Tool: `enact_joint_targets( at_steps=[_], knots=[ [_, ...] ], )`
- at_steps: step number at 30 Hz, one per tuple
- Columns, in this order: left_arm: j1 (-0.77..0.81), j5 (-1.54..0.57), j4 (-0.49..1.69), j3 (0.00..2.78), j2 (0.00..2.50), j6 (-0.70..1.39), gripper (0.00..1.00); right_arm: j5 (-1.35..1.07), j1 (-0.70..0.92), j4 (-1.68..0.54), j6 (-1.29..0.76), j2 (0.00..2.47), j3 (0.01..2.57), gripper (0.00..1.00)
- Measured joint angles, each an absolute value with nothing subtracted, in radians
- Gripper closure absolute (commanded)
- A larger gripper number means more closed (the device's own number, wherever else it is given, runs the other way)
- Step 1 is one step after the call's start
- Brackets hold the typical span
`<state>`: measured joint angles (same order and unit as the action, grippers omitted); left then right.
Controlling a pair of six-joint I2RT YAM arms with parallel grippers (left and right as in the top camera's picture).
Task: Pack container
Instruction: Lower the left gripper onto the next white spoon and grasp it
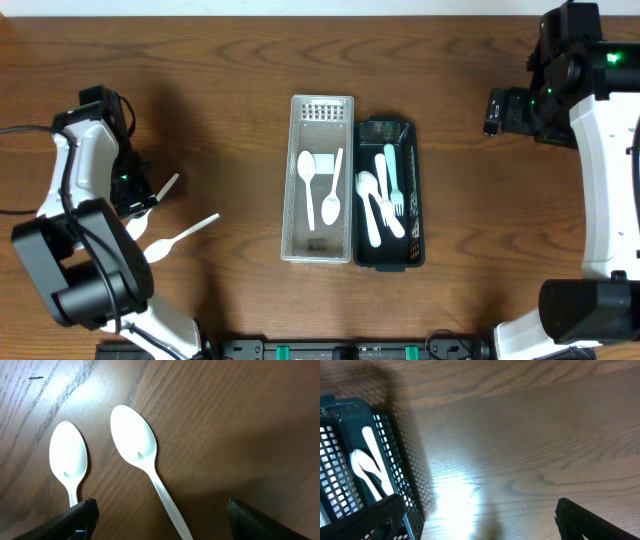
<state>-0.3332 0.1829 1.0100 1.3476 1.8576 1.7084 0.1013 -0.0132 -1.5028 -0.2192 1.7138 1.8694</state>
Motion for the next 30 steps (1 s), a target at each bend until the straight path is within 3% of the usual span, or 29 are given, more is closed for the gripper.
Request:
enact_joint_targets(
  at_steps=[20,22,24,30],
  knots=[
    [-0.332,0.175,0.702,1.132,1.901,1.674,0.16,0.101,-0.013,-1.527,-0.241,1.714,1.869,0.01],
    [-0.332,0.175,0.698,1.132,1.901,1.668,0.24,0.101,-0.013,-1.53,-0.243,1.714,1.869,0.01],
    [-0.332,0.179,0.698,1.131,1.901,1.659,0.41,0.101,-0.013,-1.532,-0.245,1.714,1.869,0.01],
    [-0.332,0.187,0.714,1.127,1.901,1.627,0.57,0.101,-0.013,-1.534,-0.245,1.714,1.869,0.01]
  ],
)
